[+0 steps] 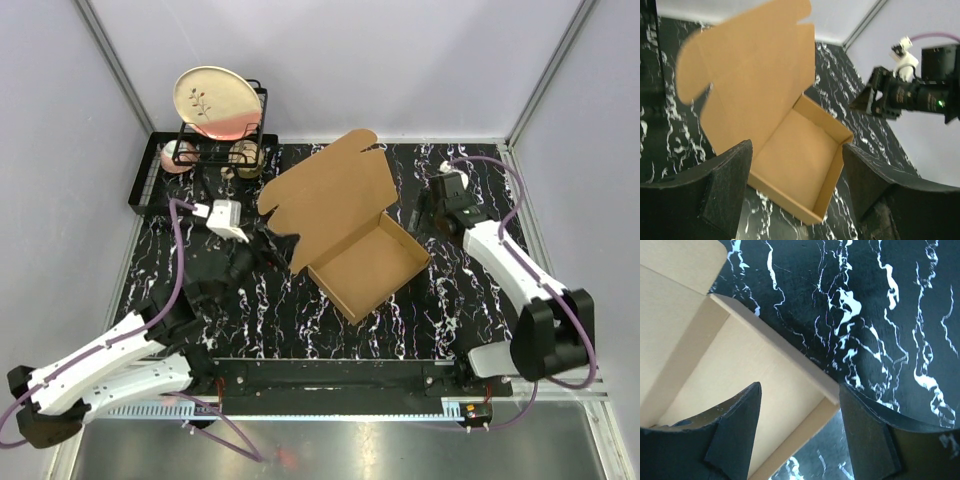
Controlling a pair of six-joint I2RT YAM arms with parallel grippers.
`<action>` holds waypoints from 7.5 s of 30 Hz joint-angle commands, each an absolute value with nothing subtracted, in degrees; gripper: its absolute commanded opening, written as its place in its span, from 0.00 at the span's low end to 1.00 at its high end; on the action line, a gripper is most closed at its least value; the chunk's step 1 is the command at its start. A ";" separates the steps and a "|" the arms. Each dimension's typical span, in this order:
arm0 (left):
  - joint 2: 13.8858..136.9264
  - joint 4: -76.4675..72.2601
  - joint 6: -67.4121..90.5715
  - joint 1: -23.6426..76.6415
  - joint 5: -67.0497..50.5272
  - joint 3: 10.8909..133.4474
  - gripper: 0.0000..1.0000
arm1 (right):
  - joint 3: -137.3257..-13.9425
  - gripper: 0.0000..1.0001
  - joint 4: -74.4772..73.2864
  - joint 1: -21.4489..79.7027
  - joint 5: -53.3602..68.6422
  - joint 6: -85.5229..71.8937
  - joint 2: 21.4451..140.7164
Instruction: Fold the paper box
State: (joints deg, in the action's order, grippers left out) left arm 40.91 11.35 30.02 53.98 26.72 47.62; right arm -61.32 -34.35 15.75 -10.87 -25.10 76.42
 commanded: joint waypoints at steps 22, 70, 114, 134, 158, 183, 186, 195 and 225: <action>40.69 25.05 50.27 69.96 43.60 37.18 0.76 | -50.29 0.47 -12.84 18.28 -8.16 -17.75 89.83; 91.40 1.93 31.99 36.65 13.89 49.22 0.38 | -45.70 0.00 -22.76 28.39 -11.95 -28.12 83.67; 74.54 7.29 34.63 43.33 22.50 45.79 0.75 | -53.26 0.75 -35.15 30.59 -23.55 -33.13 69.81; 67.41 0.35 27.86 26.11 5.19 59.59 0.78 | -56.17 0.75 1.74 8.54 -9.27 -17.84 69.87; 66.27 -7.29 28.74 23.47 -5.71 52.65 0.78 | -55.81 0.66 29.36 -6.86 34.63 -28.39 92.89; 69.16 -2.03 26.38 21.80 1.91 54.92 0.79 | -60.21 0.17 26.55 -5.80 37.10 -26.73 96.69; 71.88 -2.19 23.74 20.31 1.51 56.51 0.80 | -60.64 0.13 21.03 -5.80 36.04 -23.74 93.44; 86.13 -4.30 20.74 18.72 -9.22 66.09 0.81 | -59.60 0.03 13.36 -5.80 38.75 -18.10 85.26; 96.42 -38.06 23.73 11.78 -29.01 59.68 0.82 | -53.96 0.00 13.89 -4.75 37.79 -17.31 79.19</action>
State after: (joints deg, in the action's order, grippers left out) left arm 101.06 -32.23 25.26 12.05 -28.29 60.53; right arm -54.17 13.54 -5.50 37.58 -18.22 81.38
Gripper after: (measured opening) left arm 0.820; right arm 0.047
